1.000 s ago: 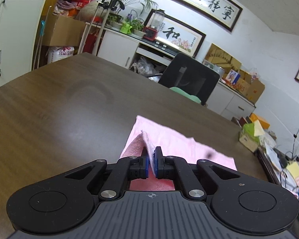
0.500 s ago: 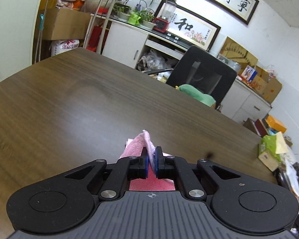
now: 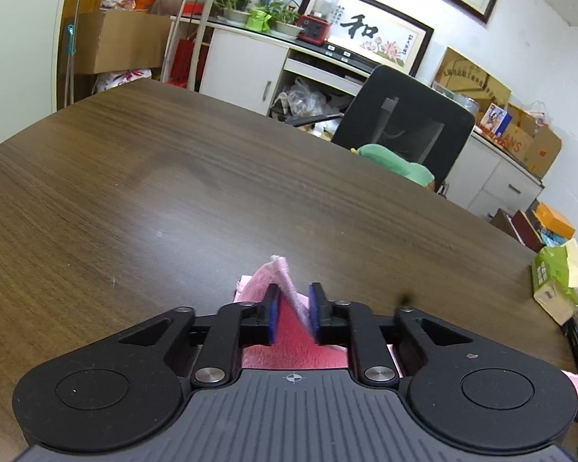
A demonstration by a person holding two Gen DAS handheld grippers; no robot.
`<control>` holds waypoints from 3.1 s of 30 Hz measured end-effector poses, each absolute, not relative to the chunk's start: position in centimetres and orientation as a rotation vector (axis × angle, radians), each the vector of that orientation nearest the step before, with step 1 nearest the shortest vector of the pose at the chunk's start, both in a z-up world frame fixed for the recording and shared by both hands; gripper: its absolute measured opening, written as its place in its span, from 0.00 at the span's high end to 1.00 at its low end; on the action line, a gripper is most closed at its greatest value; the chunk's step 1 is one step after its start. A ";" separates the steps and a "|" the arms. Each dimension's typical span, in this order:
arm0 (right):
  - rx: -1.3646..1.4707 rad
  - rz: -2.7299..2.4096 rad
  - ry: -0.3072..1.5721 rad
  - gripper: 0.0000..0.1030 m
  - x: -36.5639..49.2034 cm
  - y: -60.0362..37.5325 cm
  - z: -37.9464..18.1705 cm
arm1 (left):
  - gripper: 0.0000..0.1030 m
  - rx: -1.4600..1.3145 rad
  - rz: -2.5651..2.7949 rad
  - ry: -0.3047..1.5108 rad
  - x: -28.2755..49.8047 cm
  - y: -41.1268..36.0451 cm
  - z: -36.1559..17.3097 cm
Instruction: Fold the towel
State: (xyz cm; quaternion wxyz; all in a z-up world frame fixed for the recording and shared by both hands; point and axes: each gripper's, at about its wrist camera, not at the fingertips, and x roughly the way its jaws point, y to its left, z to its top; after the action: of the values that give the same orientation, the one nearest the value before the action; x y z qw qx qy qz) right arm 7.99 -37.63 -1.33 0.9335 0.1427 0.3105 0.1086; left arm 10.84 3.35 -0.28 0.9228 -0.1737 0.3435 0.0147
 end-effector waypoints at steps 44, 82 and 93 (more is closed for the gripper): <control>1.197 0.585 0.842 0.76 15.0 -44.8 -6.5 | 0.10 -0.155 -0.155 0.706 5.8 2.0 -1.9; 0.733 0.647 0.875 0.13 9.9 -37.4 -3.4 | 0.07 -0.102 -0.111 0.670 5.1 4.8 -1.4; 0.763 0.661 0.862 0.12 8.9 -38.3 -4.0 | 0.08 -0.177 -0.278 0.684 5.0 4.5 -2.0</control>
State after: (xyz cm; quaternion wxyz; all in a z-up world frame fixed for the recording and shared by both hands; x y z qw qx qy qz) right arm 8.91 -38.28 -3.98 0.7877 0.3539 0.4001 0.3068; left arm 5.01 4.48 -1.99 0.9288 -0.0866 0.3339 -0.1356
